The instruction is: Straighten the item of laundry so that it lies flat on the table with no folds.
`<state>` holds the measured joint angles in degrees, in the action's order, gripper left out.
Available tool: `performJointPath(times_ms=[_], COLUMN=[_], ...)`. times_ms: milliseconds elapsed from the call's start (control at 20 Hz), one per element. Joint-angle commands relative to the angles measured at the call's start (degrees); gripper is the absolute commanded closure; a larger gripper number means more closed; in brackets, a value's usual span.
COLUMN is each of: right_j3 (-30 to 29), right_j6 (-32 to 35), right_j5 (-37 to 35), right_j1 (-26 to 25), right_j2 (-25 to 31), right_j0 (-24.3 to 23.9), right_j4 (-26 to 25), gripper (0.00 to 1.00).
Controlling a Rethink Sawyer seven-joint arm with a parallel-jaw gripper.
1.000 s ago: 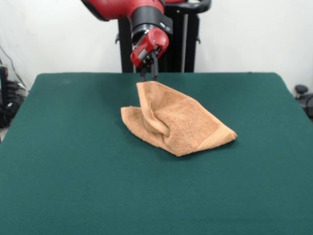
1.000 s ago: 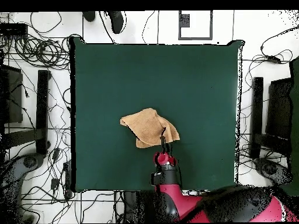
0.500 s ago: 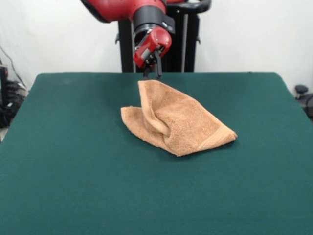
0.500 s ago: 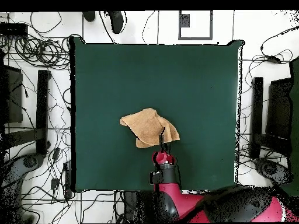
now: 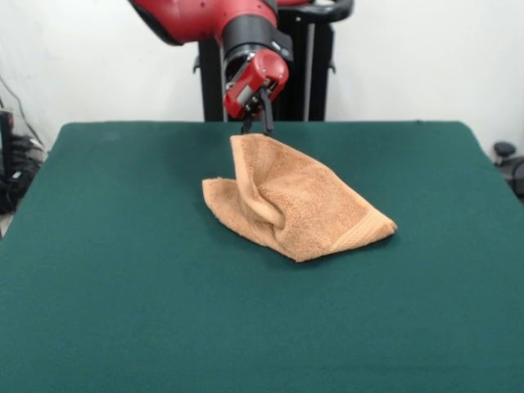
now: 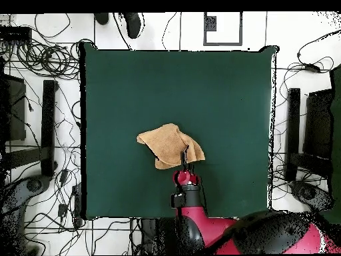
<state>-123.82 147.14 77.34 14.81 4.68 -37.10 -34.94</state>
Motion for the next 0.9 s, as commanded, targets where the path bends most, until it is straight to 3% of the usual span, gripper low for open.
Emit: performJointPath(times_ms=[50,250,650,900], right_j3=[11.33,12.91,9.46,10.77], right_j6=[6.94,7.24,7.5,7.41], right_j5=[0.06,-0.21,-1.93,-1.26], right_j1=[-3.82,-5.57,-2.14,-3.25], right_j2=[5.82,5.69,5.79,5.95], right_j0=[1.96,1.74,2.29,2.52], right_j4=[-0.01,-0.58,0.64,0.11], gripper=[0.0,0.0,0.0,0.0])
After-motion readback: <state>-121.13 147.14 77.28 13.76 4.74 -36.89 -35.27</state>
